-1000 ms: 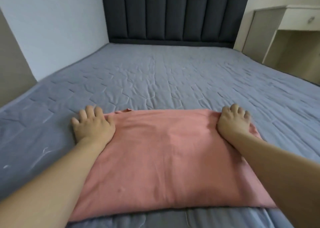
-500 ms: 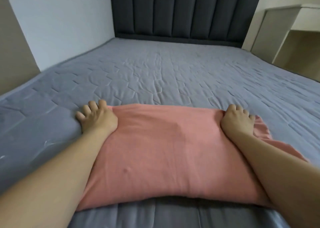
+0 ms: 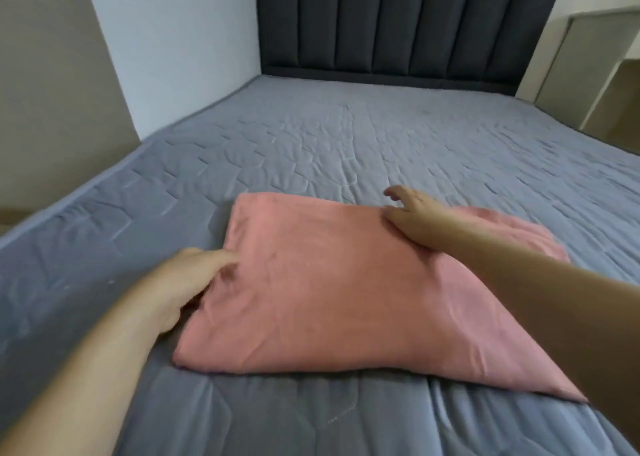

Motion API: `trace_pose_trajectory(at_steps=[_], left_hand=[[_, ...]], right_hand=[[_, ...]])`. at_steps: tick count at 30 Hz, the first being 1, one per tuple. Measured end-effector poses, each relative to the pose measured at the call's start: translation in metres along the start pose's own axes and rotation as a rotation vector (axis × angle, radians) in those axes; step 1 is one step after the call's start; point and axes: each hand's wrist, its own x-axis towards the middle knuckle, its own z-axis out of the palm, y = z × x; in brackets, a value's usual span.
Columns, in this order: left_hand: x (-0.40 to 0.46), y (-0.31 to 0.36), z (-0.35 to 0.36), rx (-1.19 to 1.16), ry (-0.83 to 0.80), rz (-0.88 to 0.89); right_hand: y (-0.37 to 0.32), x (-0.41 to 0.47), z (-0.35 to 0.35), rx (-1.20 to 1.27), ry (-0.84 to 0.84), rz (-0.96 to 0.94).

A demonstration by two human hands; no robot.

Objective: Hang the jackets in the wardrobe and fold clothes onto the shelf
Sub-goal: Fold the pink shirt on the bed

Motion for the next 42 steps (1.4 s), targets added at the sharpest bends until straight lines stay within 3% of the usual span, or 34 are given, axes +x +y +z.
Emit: trace_pose_trajectory(at_steps=[2, 4, 8, 12, 14, 17, 20, 21, 26, 31, 36, 42], left_hand=[[-0.026, -0.011, -0.010, -0.162, -0.265, -0.045], [-0.032, -0.014, -0.008, -0.193, -0.399, -0.036], [-0.020, -0.025, -0.006, -0.297, -0.452, -0.060], [-0.015, -0.032, -0.004, -0.324, -0.438, -0.065], [-0.011, -0.027, -0.008, -0.295, -0.425, -0.076], [-0.011, -0.007, -0.032, -0.253, -0.455, -0.147], [-0.007, 0.040, -0.081, -0.053, -0.470, -0.059], [-0.009, 0.062, -0.100, 0.041, -0.435, -0.022], [-0.059, 0.199, -0.200, 0.430, -0.096, 0.226], [-0.180, 0.306, -0.256, 0.579, 0.090, 0.413], [-0.305, 0.352, -0.243, 0.725, 0.104, 0.458], [-0.389, 0.311, -0.128, 0.957, -0.114, 0.433]], right_hand=[[-0.056, 0.014, 0.014, 0.076, -0.181, -0.068], [-0.103, 0.028, 0.031, 0.102, -0.247, -0.103], [-0.171, 0.054, 0.061, 0.035, -0.306, -0.110], [-0.192, 0.066, 0.070, 0.107, -0.353, -0.104], [-0.210, 0.070, 0.062, 0.174, -0.336, -0.085], [-0.236, 0.065, 0.035, 0.037, -0.281, -0.057], [-0.264, 0.049, -0.013, -0.014, 0.026, -0.199], [-0.274, 0.048, -0.033, 0.069, 0.120, -0.207], [-0.323, 0.077, -0.193, 0.710, 0.200, 0.080], [-0.354, 0.030, -0.323, 1.176, 0.290, 0.069], [-0.331, -0.062, -0.390, 1.508, 0.360, 0.069], [-0.229, -0.171, -0.329, 1.750, 0.369, 0.195]])
